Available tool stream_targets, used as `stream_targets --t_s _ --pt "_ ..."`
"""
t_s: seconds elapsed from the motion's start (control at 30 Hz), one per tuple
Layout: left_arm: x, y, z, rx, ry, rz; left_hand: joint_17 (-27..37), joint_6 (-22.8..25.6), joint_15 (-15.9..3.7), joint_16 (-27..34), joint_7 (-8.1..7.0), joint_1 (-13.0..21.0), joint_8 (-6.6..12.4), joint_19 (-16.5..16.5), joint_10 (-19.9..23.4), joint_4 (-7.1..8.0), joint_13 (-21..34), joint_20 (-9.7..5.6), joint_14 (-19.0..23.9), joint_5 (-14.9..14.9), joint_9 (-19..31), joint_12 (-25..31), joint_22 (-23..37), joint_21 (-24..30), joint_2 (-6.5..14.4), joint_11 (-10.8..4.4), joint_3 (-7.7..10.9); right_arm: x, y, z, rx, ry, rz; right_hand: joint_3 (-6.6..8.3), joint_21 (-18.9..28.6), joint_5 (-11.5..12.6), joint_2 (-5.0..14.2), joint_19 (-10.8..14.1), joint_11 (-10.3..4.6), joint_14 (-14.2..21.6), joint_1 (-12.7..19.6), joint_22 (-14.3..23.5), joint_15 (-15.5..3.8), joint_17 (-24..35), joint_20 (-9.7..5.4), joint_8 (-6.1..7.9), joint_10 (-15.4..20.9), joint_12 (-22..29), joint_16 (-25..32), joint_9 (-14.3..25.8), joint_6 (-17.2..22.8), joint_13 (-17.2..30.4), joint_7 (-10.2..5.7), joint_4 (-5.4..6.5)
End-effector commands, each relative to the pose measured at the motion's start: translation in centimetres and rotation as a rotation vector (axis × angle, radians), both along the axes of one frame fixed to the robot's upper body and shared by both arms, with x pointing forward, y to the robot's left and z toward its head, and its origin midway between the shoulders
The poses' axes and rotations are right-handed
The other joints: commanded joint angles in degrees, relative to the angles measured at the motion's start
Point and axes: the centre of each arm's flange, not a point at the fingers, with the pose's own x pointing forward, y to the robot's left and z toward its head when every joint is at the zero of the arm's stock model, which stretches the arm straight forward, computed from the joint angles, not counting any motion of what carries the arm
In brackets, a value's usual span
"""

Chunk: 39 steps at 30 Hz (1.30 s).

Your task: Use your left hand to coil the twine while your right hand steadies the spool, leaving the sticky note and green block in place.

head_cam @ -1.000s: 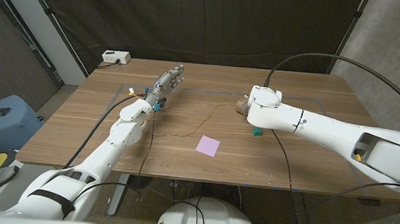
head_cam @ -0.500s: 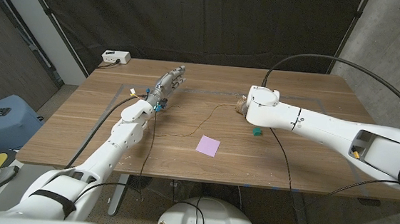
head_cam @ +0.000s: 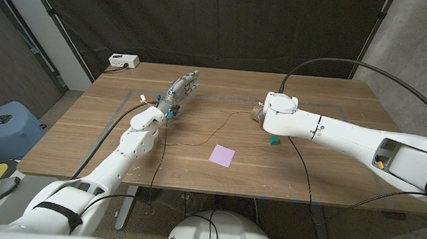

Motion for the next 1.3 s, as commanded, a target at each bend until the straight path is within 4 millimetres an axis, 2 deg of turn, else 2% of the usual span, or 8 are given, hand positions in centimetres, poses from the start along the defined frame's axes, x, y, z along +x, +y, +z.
stream_targets --t_s 0.03,0.17,0.5,0.57,0.9,1.0,1.3 --pt "-0.1 -0.2 -0.2 0.001 0.002 -0.001 0.2 0.6 -0.02 0.4 -0.13 0.6 0.52 0.7 0.7 -0.09 0.3 -0.11 0.4 0.5 0.3 0.4 0.2 0.0 0.1 0.18 -0.16 0.0 0.1 -0.6 -0.026 -0.014 -0.002 0.09 0.5 0.0 -0.49 0.6 -0.38 1.2 0.7 0.0 -0.80 0.1 -0.56 0.41 1.5 1.1 0.3 0.3 1.5 0.2 1.95 -0.09" --pt "-0.2 -0.2 -0.3 -0.001 0.004 0.002 0.2 0.9 -0.02 0.4 -0.32 0.7 0.55 0.8 0.8 -0.09 0.3 -0.06 0.6 0.6 0.3 0.4 0.2 0.1 0.2 0.23 -0.15 0.1 0.3 -0.9 -0.044 -0.021 0.002 0.35 0.6 0.2 -0.65 1.4 -1.13 2.3 0.9 0.0 -1.48 0.1 -1.06 0.61 2.5 1.8 0.4 0.5 2.3 0.3 1.81 -0.02" --pt "-0.4 -0.1 -0.3 0.005 0.003 0.005 0.2 1.2 0.14 0.4 -0.34 0.9 0.55 0.9 0.9 -0.12 0.3 0.06 0.8 0.7 0.4 0.4 0.2 0.0 0.2 0.15 -0.14 0.2 0.4 -1.3 -0.068 -0.057 0.011 1.29 0.8 0.6 -1.28 3.5 -3.24 6.3 1.5 0.0 -4.53 0.2 -2.74 1.64 6.2 4.0 0.9 1.0 5.9 0.7 -0.13 0.00" --pt "-0.4 -0.2 -0.2 0.007 0.003 0.004 0.2 1.3 0.09 0.4 -0.41 0.9 0.54 0.9 0.9 -0.13 0.3 0.04 0.8 0.8 0.4 0.4 0.2 0.1 0.2 0.14 -0.13 0.2 0.4 -1.3 -0.077 -0.071 0.016 1.46 0.8 0.7 -1.36 4.0 -4.27 7.5 1.4 0.0 -5.47 0.2 -3.20 1.97 7.5 4.7 1.1 1.1 7.0 0.8 -0.71 0.12" --pt "-0.4 -0.5 -0.1 0.011 0.002 0.002 0.2 1.6 0.11 0.4 -0.42 1.1 0.53 1.0 1.0 -0.15 0.3 0.13 1.0 0.9 0.4 0.4 0.2 0.1 0.1 0.29 -0.15 -0.1 0.4 -1.7 -0.128 -0.143 0.046 2.43 1.2 0.8 -2.25 7.7 -6.99 12.7 2.3 -0.1 -9.04 0.1 -5.77 3.39 12.2 6.3 1.9 1.6 11.9 -0.5 -3.38 -0.04" --pt "-0.4 -0.5 -0.1 0.014 0.002 0.004 0.2 1.7 0.12 0.4 -0.39 1.1 0.53 1.0 1.1 -0.15 0.3 0.18 1.0 1.0 0.4 0.4 0.2 0.1 0.1 0.31 -0.16 -0.2 0.4 -1.7 -0.135 -0.150 0.052 2.64 1.2 0.8 -2.40 8.2 -7.86 13.6 2.6 -0.1 -9.54 0.1 -6.32 3.69 13.0 6.4 2.0 1.7 13.0 -0.9 -3.80 -0.17" --pt "-0.6 -0.8 0.0 0.012 -0.004 0.006 0.2 2.0 0.07 0.4 -0.35 1.3 0.53 1.1 1.1 -0.17 0.3 0.15 1.1 1.2 0.4 0.4 0.2 0.0 0.1 0.22 -0.20 -0.9 0.3 -1.2 -0.149 -0.177 0.080 2.62 1.1 0.7 -2.31 8.8 -8.32 14.8 2.7 -0.1 -10.05 0.4 -6.53 3.83 13.9 6.4 2.4 1.8 13.8 -1.5 -4.17 0.05"
